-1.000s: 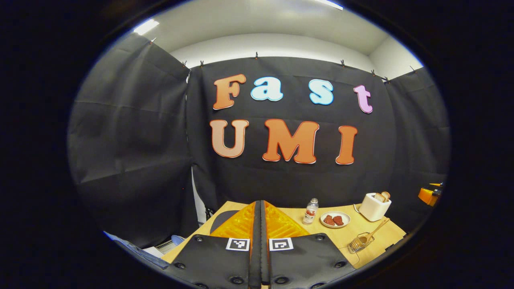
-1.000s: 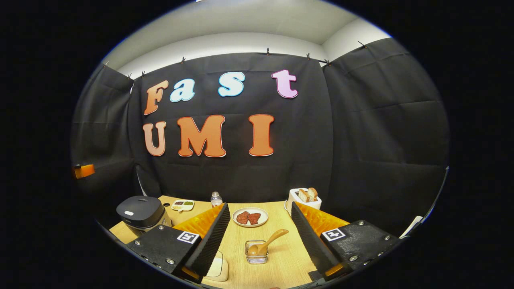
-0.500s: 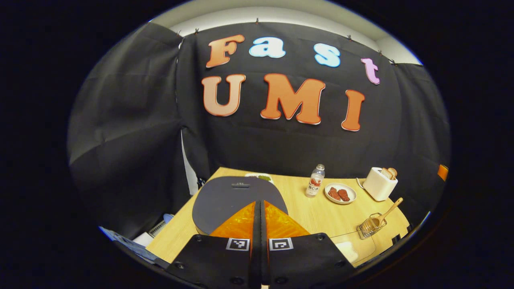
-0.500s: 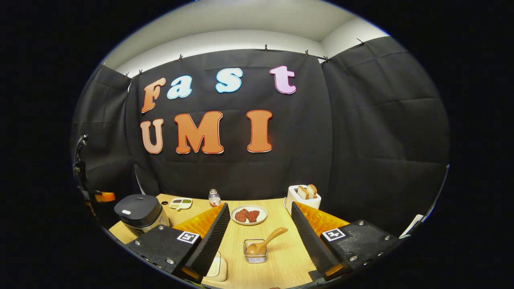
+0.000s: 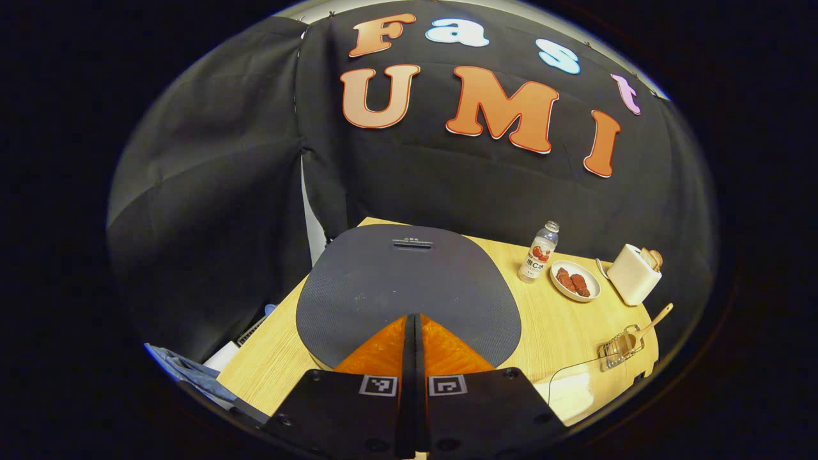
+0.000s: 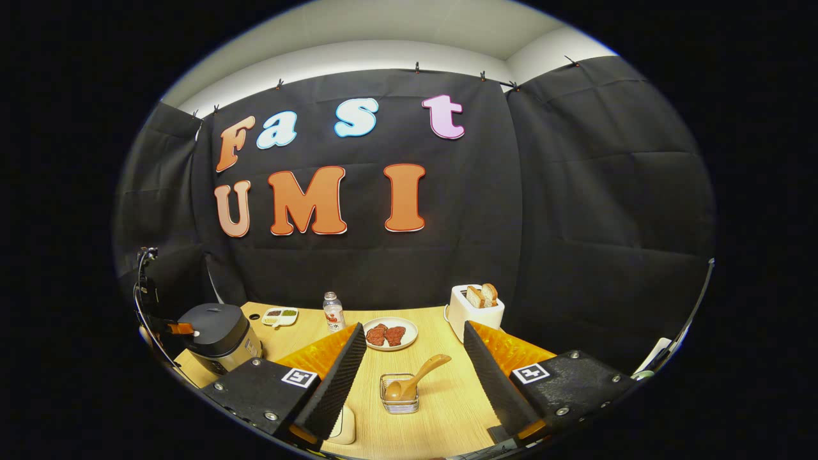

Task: Close the left gripper, press the button to open the rice cooker; take a wooden spoon from the chopstick holder with the right hand, scoop a spoonful of rice and pour it into the rice cooker, then put the wooden spoon back into the chopstick holder.

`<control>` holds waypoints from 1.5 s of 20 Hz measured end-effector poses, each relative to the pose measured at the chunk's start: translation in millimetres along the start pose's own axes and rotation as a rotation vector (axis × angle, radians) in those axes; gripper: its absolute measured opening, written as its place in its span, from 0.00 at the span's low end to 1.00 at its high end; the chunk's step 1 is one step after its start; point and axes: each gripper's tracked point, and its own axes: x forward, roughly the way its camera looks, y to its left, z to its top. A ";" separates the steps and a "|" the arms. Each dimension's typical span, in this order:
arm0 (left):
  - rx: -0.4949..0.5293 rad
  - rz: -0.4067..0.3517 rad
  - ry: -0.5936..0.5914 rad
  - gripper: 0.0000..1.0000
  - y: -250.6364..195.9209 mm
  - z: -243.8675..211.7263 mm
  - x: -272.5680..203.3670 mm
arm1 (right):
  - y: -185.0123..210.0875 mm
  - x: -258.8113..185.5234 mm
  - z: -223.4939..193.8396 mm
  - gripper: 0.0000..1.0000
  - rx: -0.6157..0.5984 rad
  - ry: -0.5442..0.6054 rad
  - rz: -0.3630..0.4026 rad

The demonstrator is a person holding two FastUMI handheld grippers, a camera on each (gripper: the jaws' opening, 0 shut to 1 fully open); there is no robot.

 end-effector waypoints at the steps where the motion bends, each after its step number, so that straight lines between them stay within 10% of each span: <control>1: 0.021 0.003 0.008 0.04 0.1 -4.5 -1.9 | 2.3 1.0 -2.1 0.95 0.004 0.005 0.003; 13: 0.068 -0.022 -0.003 0.04 -1.4 9.7 -11.1 | 1.3 1.3 -13.6 0.95 0.003 0.027 -0.005; 20: 0.020 -0.044 -0.296 0.04 -15.0 126.6 -82.2 | -7.8 0.4 -24.6 0.95 0.023 0.043 -0.021; 30: 0.021 0.006 -0.366 0.05 -9.3 126.7 -136.4 | -20.1 16.3 -46.0 0.95 0.088 0.062 -0.030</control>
